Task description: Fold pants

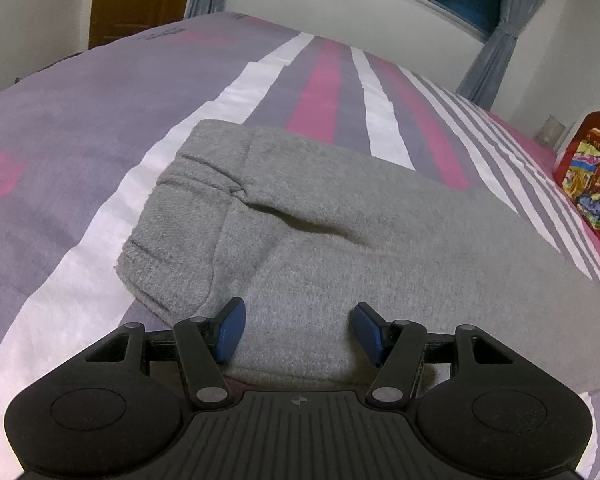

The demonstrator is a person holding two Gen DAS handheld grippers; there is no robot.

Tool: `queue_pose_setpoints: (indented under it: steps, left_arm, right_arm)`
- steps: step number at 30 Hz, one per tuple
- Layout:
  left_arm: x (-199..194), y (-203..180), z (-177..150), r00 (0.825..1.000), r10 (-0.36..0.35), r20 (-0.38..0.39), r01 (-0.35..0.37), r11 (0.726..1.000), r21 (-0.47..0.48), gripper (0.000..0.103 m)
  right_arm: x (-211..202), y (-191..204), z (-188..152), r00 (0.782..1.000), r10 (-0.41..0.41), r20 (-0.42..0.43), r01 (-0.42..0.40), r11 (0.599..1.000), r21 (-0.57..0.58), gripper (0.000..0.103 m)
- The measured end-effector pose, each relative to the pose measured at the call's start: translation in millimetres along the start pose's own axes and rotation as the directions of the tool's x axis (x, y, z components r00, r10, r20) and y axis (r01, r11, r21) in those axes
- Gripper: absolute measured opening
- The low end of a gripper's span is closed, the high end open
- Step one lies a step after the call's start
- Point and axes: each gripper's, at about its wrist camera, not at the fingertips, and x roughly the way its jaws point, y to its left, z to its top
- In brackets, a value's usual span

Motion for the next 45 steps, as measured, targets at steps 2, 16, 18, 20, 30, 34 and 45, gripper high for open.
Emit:
queue_pose_setpoints:
  steps: [2, 16, 18, 20, 30, 34, 45]
  left_arm:
    - [-1.4, -1.1, 0.9, 1.000, 0.005, -0.004, -0.005, 1.000, 0.006, 0.060]
    - [7.3, -165.7, -26.9, 0.979, -0.201, -0.019, 0.200, 0.957, 0.211, 0.060]
    - [21.1, -186.7, -45.8, 0.988, -0.151, -0.045, 0.157, 0.937, 0.313, 0.064]
    - [22.1, -195.2, -49.5, 0.993, -0.111, -0.046, 0.120, 0.928, 0.354, 0.065]
    - [34.7, -267.5, -63.9, 0.980, -0.179, -0.086, 0.199, 0.863, 0.465, 0.074]
    - [25.1, -278.7, -29.9, 0.968, -0.239, -0.068, 0.246, 0.872, 0.423, 0.074]
    - [72.6, -244.4, 10.9, 0.981, -0.129, -0.146, 0.180, 0.889, 0.421, 0.074]
  right_arm:
    - [-2.4, -3.0, 0.4, 1.000, 0.020, 0.002, -0.020, 0.999, 0.031, 0.006]
    - [15.0, 166.6, -127.0, 0.972, 0.111, -0.207, -0.211, 0.802, -0.559, 0.019]
    - [34.1, 177.0, -153.0, 0.964, 0.028, -0.263, -0.192, 0.759, -0.622, 0.018]
    - [46.8, 174.7, -162.1, 0.966, -0.034, -0.256, -0.140, 0.762, -0.632, 0.017]
    - [56.5, 216.5, -201.5, 0.935, 0.024, -0.354, -0.277, 0.673, -0.686, 0.019]
    - [57.0, 225.1, -170.2, 0.945, 0.108, -0.310, -0.294, 0.698, -0.652, 0.022]
    - [105.7, 161.4, -27.7, 0.992, -0.100, -0.083, 0.047, 0.874, -0.484, 0.006]
